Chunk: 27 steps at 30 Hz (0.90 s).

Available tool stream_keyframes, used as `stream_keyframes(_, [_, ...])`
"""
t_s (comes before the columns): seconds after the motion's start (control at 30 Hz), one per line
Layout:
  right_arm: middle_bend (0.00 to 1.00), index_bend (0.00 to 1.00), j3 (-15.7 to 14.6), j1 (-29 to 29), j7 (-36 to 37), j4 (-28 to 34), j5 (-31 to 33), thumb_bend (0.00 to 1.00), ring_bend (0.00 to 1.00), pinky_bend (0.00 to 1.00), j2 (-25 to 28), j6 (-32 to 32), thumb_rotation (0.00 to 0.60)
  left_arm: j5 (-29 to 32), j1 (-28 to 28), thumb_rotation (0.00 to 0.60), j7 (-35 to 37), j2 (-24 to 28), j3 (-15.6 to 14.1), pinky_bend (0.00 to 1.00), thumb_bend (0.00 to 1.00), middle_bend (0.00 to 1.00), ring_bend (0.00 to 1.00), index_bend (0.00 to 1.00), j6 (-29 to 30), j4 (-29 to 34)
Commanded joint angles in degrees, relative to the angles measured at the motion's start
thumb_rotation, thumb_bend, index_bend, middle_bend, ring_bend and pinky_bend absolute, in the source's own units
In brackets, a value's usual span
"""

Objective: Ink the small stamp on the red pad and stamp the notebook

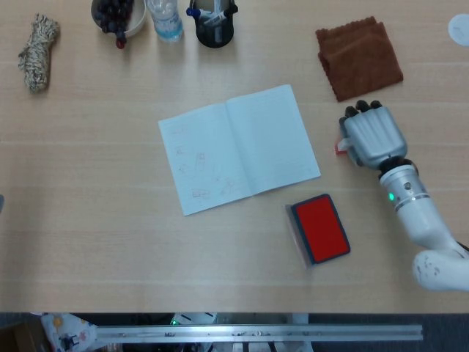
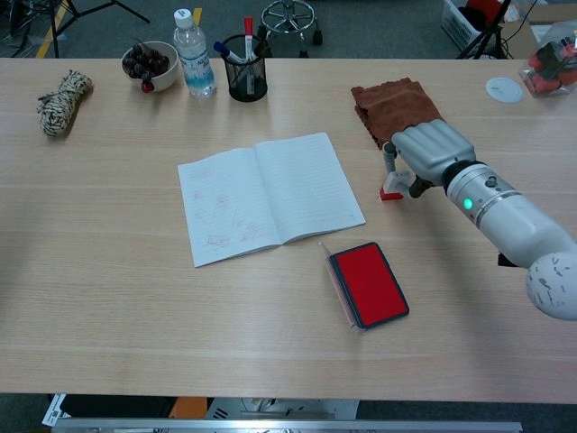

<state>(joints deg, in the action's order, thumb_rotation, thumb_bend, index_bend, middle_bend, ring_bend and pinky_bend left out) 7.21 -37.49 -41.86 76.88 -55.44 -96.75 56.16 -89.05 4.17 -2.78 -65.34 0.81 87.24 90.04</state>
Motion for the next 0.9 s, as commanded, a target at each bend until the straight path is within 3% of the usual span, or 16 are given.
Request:
stream_keyframes(0.03, [0.38,0.54,0.0,-0.2,-0.1,-0.3,0.2,0.29,0.24,0.3,-0.2,0.2,0.6,-0.1,0.0,0.6,-0.1,0.0,0.0,0.07,0.27,0.13,0.13,0.14,0.0,0.0])
stream_keyframes(0.3, [0.42,0.6,-0.4,-0.1,0.6,1.9,-0.7,0.34,0.25,0.3,1.1,1.2,0.6,0.1,-0.1,0.6,-0.1,0.0,0.2,0.07,0.27,0.13,0.13,0.14,0.3,0.1])
stream_keyframes(0.67, [0.43,0.63,-3.5,1.0,5.6,21.0,-8.7,0.34,0.26,0.3,12.3,1.2,0.6,0.1,-0.1,0.6,-0.8,0.1,0.4,0.07,0.27,0.13,0.13,0.14,0.5,1.0])
stream_keyframes(0.9, [0.43,0.63,-6.3,0.1,7.2,27.3,-6.4,0.34,0.26,0.3,15.9,-3.9,0.6,-0.1,-0.2,0.6,-1.0,0.3,0.2,0.07,0.26,0.13,0.13,0.14,0.5,1.4])
